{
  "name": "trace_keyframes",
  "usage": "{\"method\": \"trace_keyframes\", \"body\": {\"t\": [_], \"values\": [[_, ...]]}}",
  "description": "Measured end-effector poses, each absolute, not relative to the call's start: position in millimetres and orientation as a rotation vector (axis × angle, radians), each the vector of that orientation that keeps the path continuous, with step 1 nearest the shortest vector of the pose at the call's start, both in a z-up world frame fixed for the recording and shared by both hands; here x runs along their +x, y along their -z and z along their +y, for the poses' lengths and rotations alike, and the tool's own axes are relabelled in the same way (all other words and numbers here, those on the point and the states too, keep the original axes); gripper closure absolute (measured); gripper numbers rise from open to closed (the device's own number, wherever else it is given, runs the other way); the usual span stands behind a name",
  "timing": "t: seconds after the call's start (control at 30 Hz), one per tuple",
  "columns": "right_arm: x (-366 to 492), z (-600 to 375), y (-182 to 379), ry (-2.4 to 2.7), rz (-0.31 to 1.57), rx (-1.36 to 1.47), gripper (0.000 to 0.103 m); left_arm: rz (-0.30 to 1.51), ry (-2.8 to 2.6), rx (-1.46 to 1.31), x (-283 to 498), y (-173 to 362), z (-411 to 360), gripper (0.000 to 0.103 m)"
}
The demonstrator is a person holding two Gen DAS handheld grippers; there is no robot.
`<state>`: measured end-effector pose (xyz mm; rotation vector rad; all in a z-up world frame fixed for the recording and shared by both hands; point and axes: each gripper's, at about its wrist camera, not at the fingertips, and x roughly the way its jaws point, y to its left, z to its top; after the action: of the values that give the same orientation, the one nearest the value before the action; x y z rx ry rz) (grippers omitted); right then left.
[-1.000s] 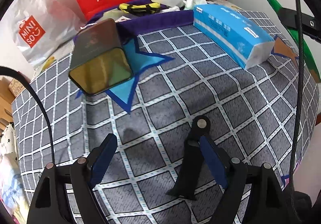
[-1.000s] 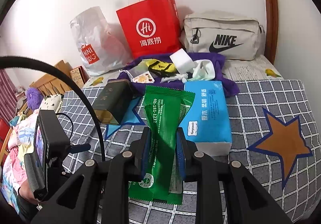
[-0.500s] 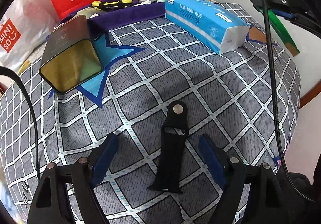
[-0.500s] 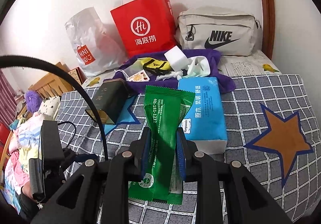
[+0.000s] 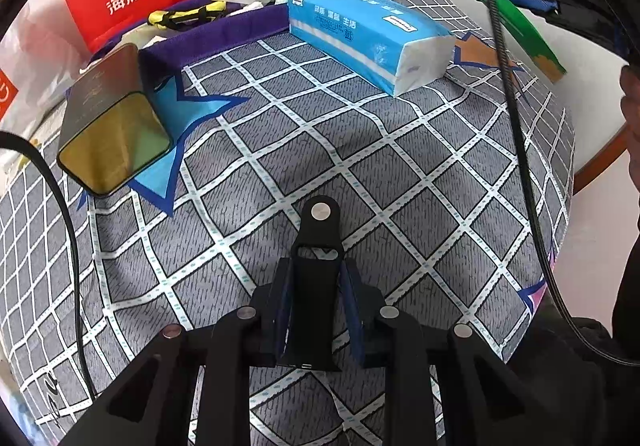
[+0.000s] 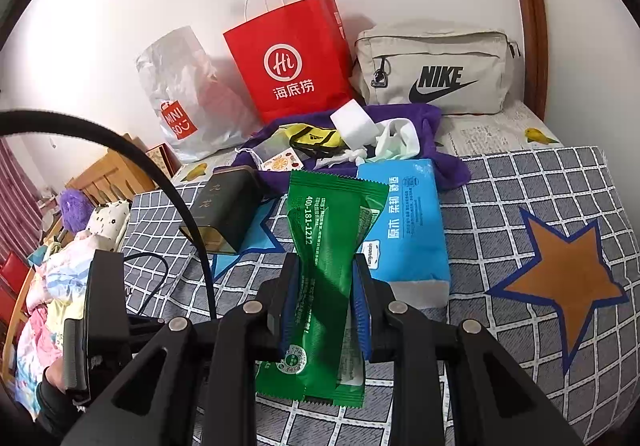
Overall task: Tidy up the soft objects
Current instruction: 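Grasp the black strap on the bed with the left gripper while the right holds the green packet, then carry the black strap and green packet toward the purple towel with both grippers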
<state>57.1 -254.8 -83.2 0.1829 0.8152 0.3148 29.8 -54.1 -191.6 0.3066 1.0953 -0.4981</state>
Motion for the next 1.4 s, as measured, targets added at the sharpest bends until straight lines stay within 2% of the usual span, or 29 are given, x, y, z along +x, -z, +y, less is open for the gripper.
{"method": "trace_keyframes", "body": {"t": [0.03, 0.17, 0.3, 0.37, 0.4, 0.63, 1.4], "values": [[55, -255, 83, -0.319, 0.814, 0.185, 0.077, 1.098, 0.498, 0.31, 29, 192, -53, 0.077], [48, -255, 81, -0.329, 0.802, 0.184, 0.077, 1.11, 0.515, 0.307, 21, 192, -46, 0.062], [45, -257, 82, -0.331, 0.797, 0.193, 0.077, 1.113, 0.495, 0.333, 18, 193, -51, 0.062], [46, -259, 83, -0.335, 0.798, 0.205, 0.077, 1.111, 0.502, 0.336, 21, 193, -53, 0.07], [46, -259, 83, -0.337, 0.799, 0.207, 0.077, 1.11, 0.503, 0.334, 23, 193, -54, 0.083], [49, -256, 83, -0.348, 0.815, 0.195, 0.077, 1.14, 0.498, 0.265, 35, 187, -49, 0.083], [77, -220, 74, -0.41, 0.861, 0.106, 0.077, 0.988, 0.378, 0.19, 53, 116, -19, 0.083]]}}
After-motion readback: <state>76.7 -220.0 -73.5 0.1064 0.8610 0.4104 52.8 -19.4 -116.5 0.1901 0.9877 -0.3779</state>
